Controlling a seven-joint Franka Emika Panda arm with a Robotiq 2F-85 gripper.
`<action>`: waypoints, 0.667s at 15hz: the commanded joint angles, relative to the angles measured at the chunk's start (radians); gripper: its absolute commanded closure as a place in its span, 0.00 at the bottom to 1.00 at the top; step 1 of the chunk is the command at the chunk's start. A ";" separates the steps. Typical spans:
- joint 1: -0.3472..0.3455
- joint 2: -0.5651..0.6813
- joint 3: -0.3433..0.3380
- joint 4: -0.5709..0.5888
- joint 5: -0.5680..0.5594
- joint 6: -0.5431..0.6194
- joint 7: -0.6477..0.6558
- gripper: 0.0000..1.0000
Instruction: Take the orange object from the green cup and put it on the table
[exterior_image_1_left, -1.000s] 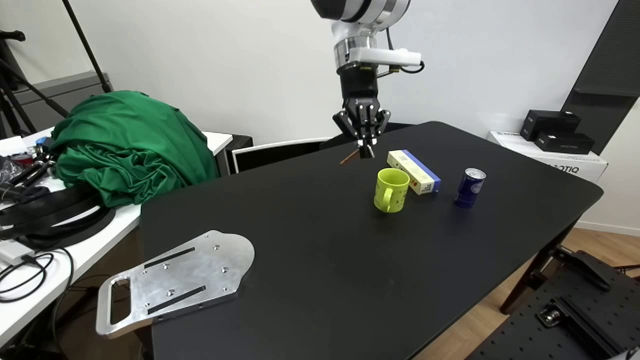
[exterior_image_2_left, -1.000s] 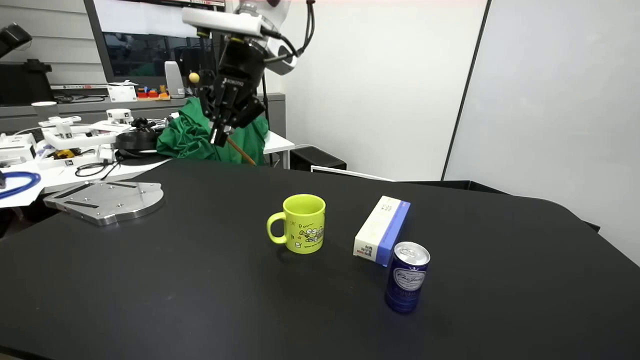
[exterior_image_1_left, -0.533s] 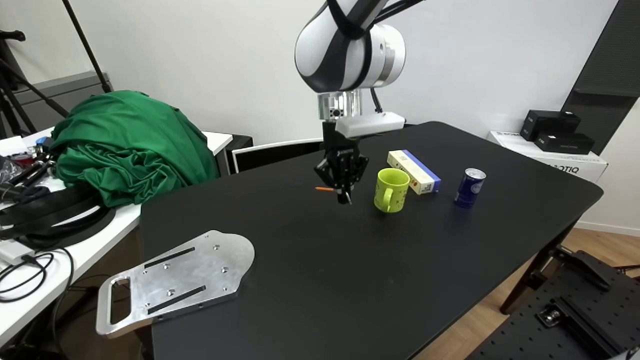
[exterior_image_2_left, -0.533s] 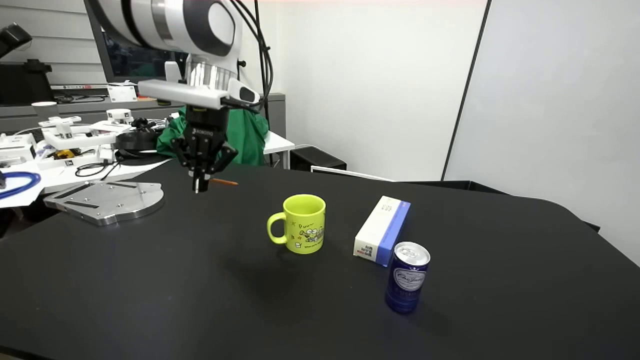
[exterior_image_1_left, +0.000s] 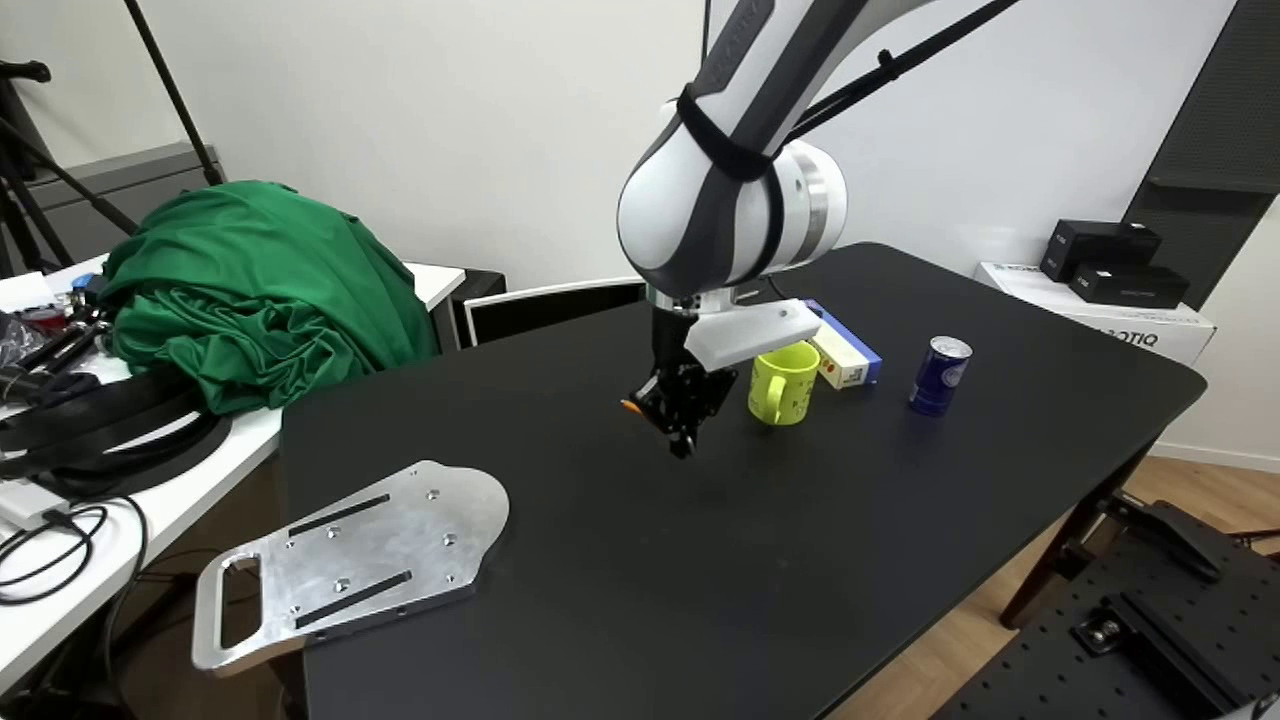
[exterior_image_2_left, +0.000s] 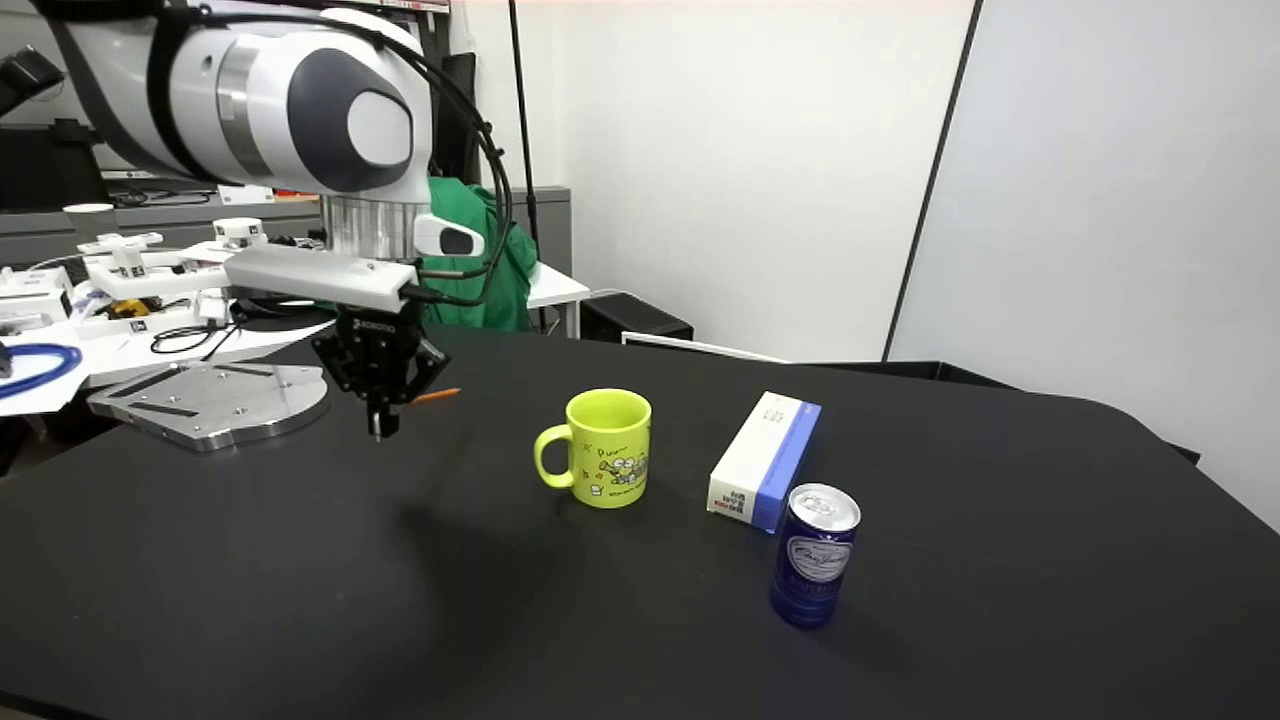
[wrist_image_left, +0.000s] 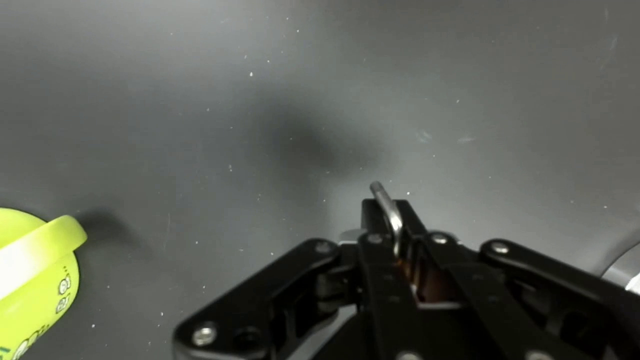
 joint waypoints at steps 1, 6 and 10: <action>-0.006 -0.037 0.018 -0.087 0.010 0.111 0.001 0.98; -0.009 -0.017 0.030 -0.133 0.016 0.194 0.007 0.98; -0.007 0.000 0.028 -0.159 0.010 0.235 0.012 0.98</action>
